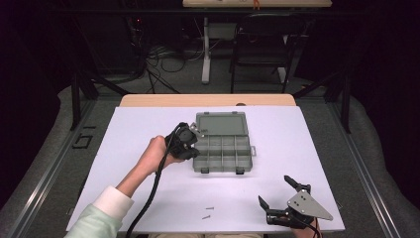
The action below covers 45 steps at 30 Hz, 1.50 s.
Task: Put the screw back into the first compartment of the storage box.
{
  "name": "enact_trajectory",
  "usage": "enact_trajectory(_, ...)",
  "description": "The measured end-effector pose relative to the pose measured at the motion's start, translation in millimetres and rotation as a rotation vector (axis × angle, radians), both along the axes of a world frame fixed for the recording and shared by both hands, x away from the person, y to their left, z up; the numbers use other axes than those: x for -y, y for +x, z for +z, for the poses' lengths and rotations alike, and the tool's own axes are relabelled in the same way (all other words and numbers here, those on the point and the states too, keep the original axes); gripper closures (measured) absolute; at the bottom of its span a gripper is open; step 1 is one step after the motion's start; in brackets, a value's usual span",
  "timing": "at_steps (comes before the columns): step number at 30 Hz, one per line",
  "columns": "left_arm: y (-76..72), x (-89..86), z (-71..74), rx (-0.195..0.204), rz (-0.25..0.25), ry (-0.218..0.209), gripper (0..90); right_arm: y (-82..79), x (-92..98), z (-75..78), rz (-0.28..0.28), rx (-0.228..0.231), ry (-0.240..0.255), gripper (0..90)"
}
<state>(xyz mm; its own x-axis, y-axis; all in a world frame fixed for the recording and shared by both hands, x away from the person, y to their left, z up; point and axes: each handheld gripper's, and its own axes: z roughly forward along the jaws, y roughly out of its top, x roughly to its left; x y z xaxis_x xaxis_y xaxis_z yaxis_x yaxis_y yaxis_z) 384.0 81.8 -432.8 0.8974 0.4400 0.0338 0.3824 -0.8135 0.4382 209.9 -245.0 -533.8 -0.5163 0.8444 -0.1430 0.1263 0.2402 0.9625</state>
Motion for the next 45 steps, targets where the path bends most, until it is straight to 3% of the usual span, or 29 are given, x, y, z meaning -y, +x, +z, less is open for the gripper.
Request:
enact_trajectory(24, 46.0, 11.6, -5.6, -0.013, 0.055, 0.016, 87.7, 0.5, 0.0, -0.3, 0.002, 0.004, 0.002, 0.0)
enact_trajectory(30, 60.7, 16.9, -11.6, -0.022, 0.083, 0.027, 87.7, 0.5, 0.3, -0.2, 0.003, 0.004, 0.003, 0.0)
enact_trajectory(45, 78.7, 25.3, -33.3, -0.043, 0.107, 0.06, 87.5, 0.4, 0.0, -0.3, 0.005, 0.003, 0.003, 0.0)
